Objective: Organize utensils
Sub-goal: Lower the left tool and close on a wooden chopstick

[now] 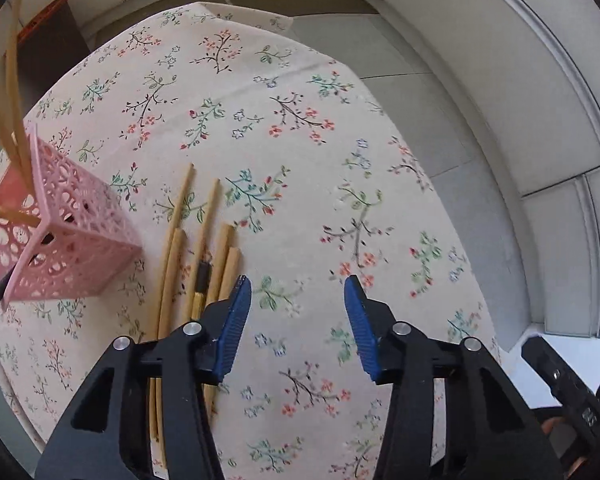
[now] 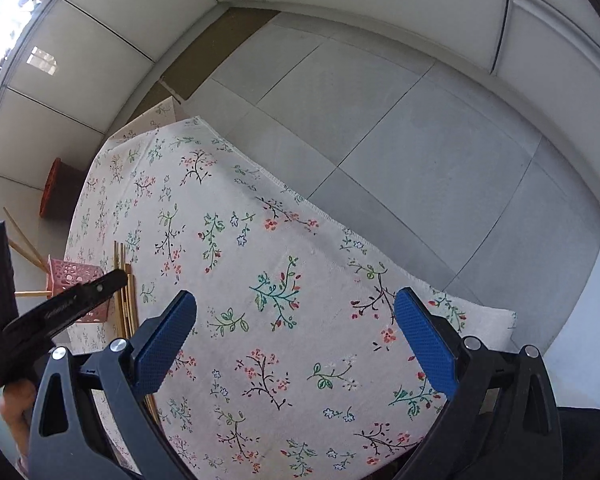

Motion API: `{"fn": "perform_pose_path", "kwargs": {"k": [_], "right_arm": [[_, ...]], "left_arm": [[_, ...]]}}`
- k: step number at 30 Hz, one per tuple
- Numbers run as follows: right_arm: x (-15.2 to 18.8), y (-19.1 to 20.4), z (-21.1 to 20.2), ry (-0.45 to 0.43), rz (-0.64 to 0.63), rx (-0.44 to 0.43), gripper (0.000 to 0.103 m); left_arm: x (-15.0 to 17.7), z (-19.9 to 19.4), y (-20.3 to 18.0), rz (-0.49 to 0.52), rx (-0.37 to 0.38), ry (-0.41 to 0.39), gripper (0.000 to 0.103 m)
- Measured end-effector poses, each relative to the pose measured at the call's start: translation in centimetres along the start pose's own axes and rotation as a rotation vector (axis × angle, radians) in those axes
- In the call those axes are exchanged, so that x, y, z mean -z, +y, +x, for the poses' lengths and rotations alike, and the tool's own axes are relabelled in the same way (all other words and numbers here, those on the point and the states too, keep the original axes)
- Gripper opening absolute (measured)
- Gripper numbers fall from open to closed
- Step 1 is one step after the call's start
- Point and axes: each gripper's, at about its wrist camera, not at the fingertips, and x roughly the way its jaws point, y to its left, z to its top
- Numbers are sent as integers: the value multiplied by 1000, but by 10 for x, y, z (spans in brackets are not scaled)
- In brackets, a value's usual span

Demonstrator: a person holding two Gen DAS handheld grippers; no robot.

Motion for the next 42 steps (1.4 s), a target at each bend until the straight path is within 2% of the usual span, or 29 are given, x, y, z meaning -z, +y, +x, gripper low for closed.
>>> {"fn": "perform_pose_path", "kwargs": {"k": [3,8,13,16,17,20,28,30,34,39,42], "right_arm": [[-1,5,6,31,-12,-19,96],[2,17,15,76,-45,-49,96],[4,21,16,87,-68,-53,96],[4,20,17,90,-61,-48,96],[4,20,17,91,-61,-47,96],[5,23,17,88,-78,-41,96],[14,36,24,85,-157,21,96],[18,40,29,95,-186,37,96],[26,49,33,83,-236,82,96],[28,49,29,44,-238,105,96],[29,49,31,49,-246,111,96]], "left_arm": [[-11,13,7,-13,-21,6,36],[-17,22,14,-10,-57,7,31],[-20,31,15,-1,-119,9,31],[-24,43,16,-19,-124,36,30],[-23,42,19,-33,-110,29,29],[-17,41,32,-85,-80,35,15],[33,16,29,-178,70,-24,14],[46,15,29,-200,126,7,14],[68,21,32,-223,95,42,15],[74,23,53,-322,155,47,20],[70,19,72,-378,150,38,21]]}}
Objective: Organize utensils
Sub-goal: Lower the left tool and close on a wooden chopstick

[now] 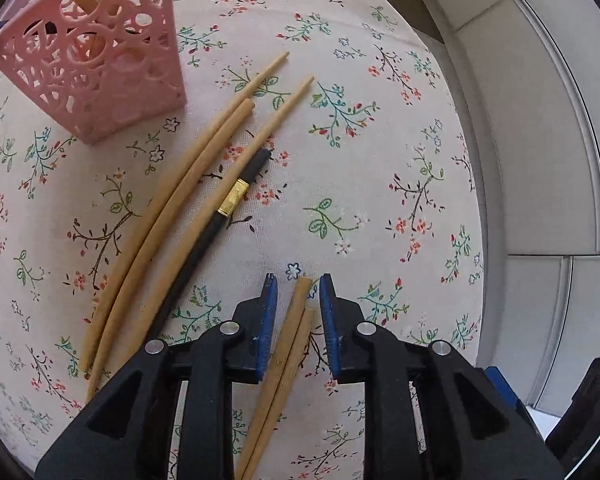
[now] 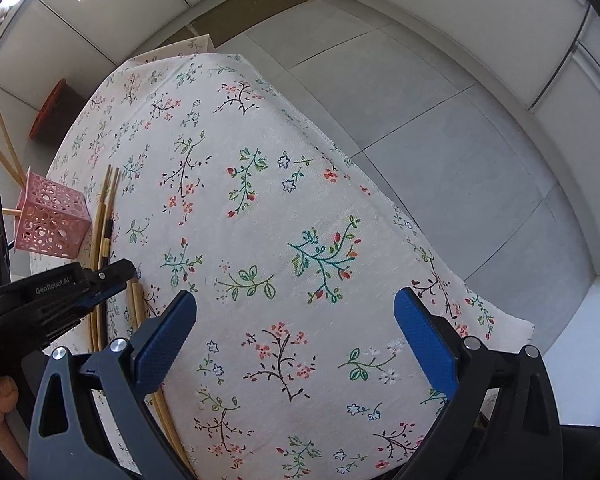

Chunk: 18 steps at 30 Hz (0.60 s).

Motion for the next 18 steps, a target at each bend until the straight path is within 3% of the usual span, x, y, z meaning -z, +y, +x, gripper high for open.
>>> {"fn": "perform_pose_path", "kwargs": {"k": [3,6,9,14,18], "right_arm": [[-1,1,0,1,-12,-2,96],[-1,2,0,9,-16,-17,96],[0,6,0,8,-32,-17,96],[8,20,2,21,-66,-29,96],[16,51,9,24,-139,-10,96]], "left_arm": [[-5,-3,-1,10,-33,-19,20],[-1,-4,-19,65,-109,-43,10],[4,-6,-23,102,-137,-57,8],[28,-21,-16,103,-100,-99,7],[60,-59,9,125,-70,-178,6]]}}
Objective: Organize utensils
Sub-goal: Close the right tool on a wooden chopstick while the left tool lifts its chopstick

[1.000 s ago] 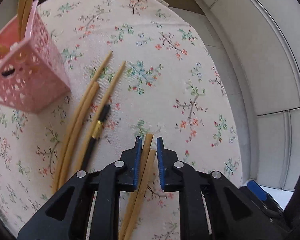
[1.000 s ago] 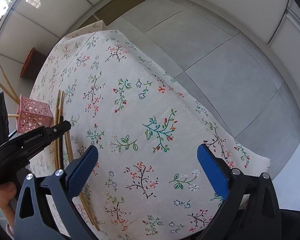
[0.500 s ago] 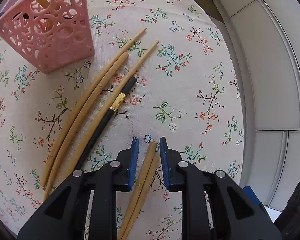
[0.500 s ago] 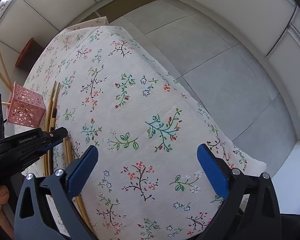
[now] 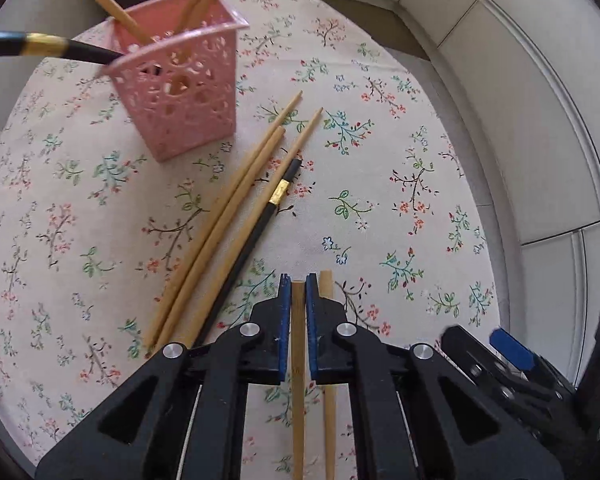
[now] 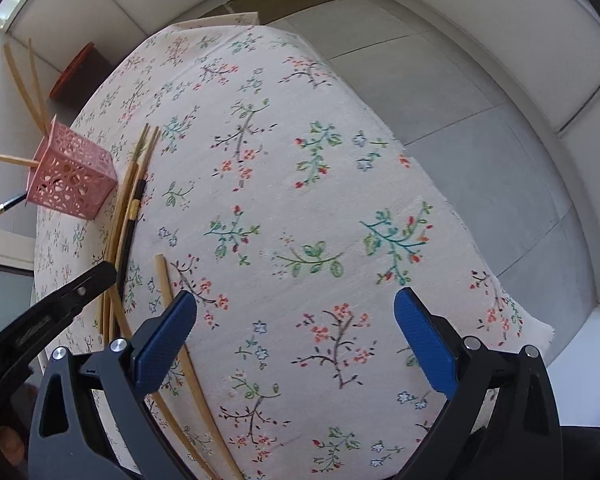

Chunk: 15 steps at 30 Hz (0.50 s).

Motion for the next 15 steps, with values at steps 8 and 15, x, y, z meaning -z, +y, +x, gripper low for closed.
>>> {"fn": "perform_pose_path", "kwargs": {"k": [8,15], "right_arm": [[-2,97,47,109,-184,84,77],[2,131,46,181,-269,113,8]], "left_arm": [[28,-86,31,13,-24,-174,7],[36,-135,43,18,-25,-297,6]]}}
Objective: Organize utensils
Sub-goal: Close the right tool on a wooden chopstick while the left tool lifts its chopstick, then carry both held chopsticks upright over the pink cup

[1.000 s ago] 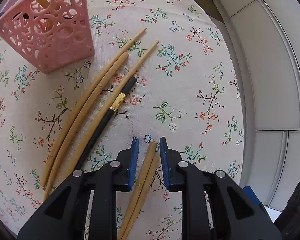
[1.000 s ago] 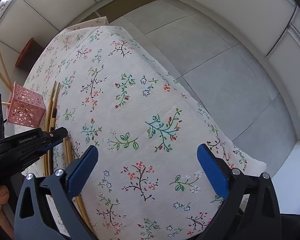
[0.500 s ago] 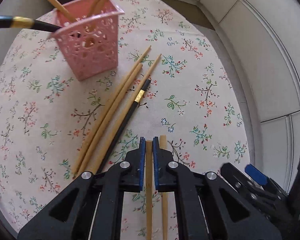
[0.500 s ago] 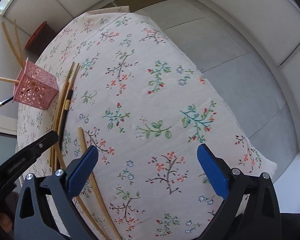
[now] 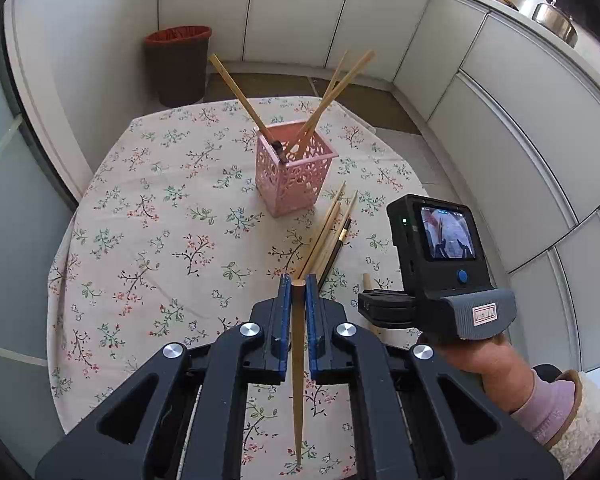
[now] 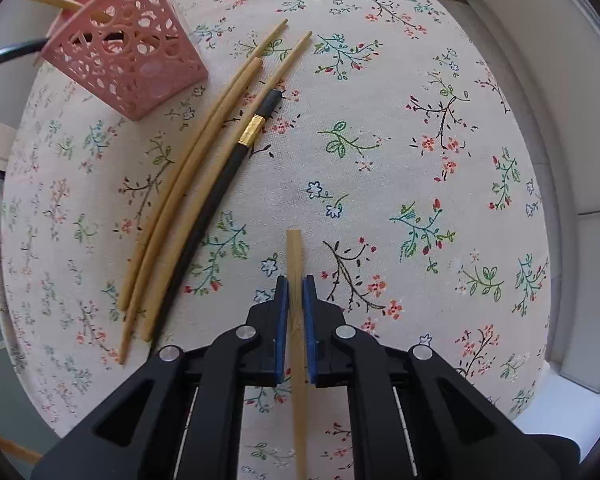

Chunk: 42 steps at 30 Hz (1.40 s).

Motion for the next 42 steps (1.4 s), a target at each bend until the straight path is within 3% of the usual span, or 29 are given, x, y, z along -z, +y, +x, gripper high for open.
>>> {"fn": "perform_pose_path", "kwargs": {"k": [4,8,15,19,32,42], "right_arm": [[14,-19,-51,-112,5,-123,8],[45,-36,-119,-260,-69,-215,8],[86,-45,-192,-409,-140,-289,8],[94,-44,-220,-470,-152,-289,8],[69,-49,-323,-680,-170,-293,8],[23,-44,-350,-769,-155,-299,8]], "left_arm": [[0,-18,-2,6,18,-31,6],[2,-34,-9,16,43,-55,6],[4,-58,-30,50,56,-106,6],[-1,-75,-41,76,51,-143,6],[-62,-129,-68,142,9,-292,6],[-136,-139,-76,125,-26,-403,6]]}}
